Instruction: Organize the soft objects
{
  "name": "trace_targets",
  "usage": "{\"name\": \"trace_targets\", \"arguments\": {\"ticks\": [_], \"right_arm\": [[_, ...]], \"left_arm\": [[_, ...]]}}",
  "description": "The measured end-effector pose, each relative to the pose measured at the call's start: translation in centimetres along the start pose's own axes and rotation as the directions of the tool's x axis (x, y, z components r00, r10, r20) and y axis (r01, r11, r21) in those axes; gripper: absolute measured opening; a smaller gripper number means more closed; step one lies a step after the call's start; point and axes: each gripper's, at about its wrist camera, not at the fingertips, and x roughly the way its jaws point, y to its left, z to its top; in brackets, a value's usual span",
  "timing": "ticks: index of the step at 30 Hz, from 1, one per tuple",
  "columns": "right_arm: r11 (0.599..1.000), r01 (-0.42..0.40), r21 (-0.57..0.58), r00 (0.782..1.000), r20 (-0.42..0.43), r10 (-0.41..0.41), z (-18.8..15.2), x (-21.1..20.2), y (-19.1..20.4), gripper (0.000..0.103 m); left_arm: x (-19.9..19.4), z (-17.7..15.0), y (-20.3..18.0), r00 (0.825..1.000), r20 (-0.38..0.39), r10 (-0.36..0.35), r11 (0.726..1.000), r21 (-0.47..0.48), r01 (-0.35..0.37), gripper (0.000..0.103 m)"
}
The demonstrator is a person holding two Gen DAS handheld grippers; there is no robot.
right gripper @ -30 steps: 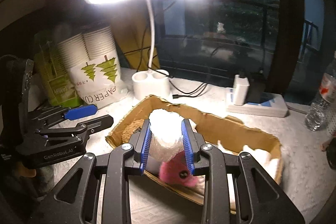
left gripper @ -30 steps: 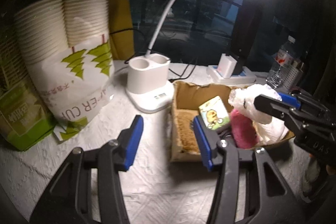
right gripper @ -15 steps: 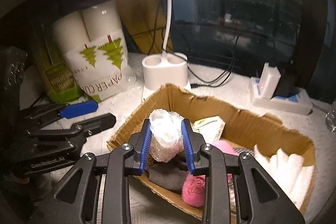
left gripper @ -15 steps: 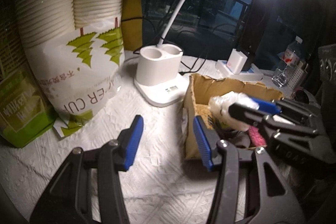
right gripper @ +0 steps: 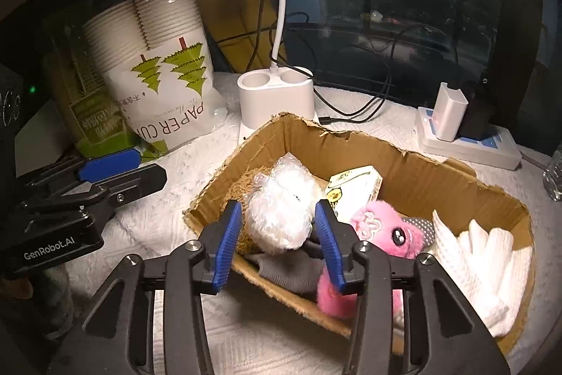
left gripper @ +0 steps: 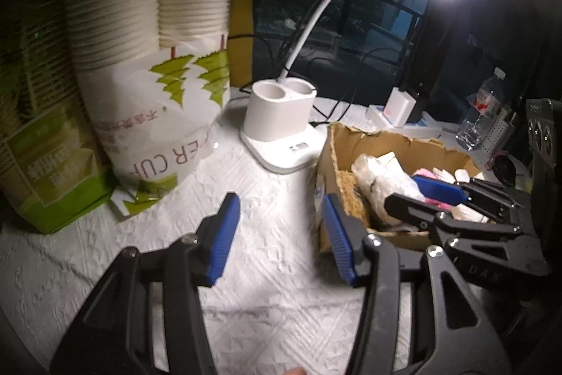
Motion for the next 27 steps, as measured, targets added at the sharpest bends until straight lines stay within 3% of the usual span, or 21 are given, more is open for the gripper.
{"name": "trace_targets", "arguments": {"ticks": [4, 16, 17, 18, 19, 27], "right_arm": [[1.0, 0.02, 0.005, 1.0, 0.016, -0.02, -0.2, -1.4, 0.1, 0.059], [0.996, 0.087, 0.035, 0.993, 0.073, -0.09, -2.4, -7.4, -0.2, 0.061], [0.995, 0.093, 0.038, 0.992, 0.078, -0.096, -2.6, -7.9, -0.3, 0.061], [0.994, 0.099, 0.04, 0.991, 0.082, -0.102, -2.9, -8.4, -0.3, 0.061], [0.994, 0.106, 0.041, 0.99, 0.087, -0.109, -3.1, -8.9, -0.4, 0.061], [0.983, 0.167, 0.077, 0.976, 0.127, -0.176, -5.6, -13.5, -0.9, 0.061]], "left_arm": [[-1.0, -0.3, -0.5, 1.0, 0.008, 0.001, 1.0, 0.007, -0.001, 0.051], [-4.8, -1.5, -4.2, 0.998, 0.053, -0.024, 0.997, 0.07, 0.02, 0.053], [-5.2, -1.6, -4.6, 0.998, 0.057, -0.025, 0.997, 0.077, 0.021, 0.058], [-5.5, -1.7, -4.9, 0.998, 0.058, -0.03, 0.997, 0.079, 0.025, 0.075], [-6.0, -1.9, -5.3, 0.997, 0.064, -0.046, 0.996, 0.079, 0.04, 0.078], [-8.6, -3.0, -8.2, 0.994, 0.083, -0.075, 0.991, 0.122, 0.064, 0.079]]}}
